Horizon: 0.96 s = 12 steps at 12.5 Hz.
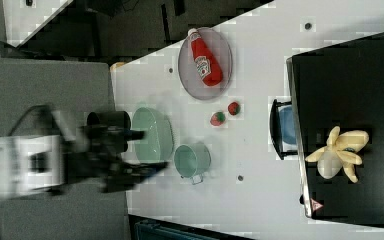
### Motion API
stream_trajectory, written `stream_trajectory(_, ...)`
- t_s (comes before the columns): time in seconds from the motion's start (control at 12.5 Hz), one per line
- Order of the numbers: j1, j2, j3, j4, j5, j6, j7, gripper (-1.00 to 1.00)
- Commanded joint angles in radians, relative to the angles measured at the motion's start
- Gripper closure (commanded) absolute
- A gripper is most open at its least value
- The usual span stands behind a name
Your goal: Pick banana from table and place on oven.
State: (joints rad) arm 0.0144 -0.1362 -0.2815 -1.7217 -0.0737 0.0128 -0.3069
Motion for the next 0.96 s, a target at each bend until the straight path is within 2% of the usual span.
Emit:
stream_trajectory(0.08, 0.061, 0.041, 0.156, -0.015, 0.011, -0.002, 0.419, -1.0)
stream_trajectory(0.32, 0.061, 0.027, 0.208, -0.015, 0.013, 0.035, 0.55, -1.0)
stream_trajectory(0.96, 0.059, 0.021, 0.207, -0.015, 0.014, 0.029, 0.545, -1.0)
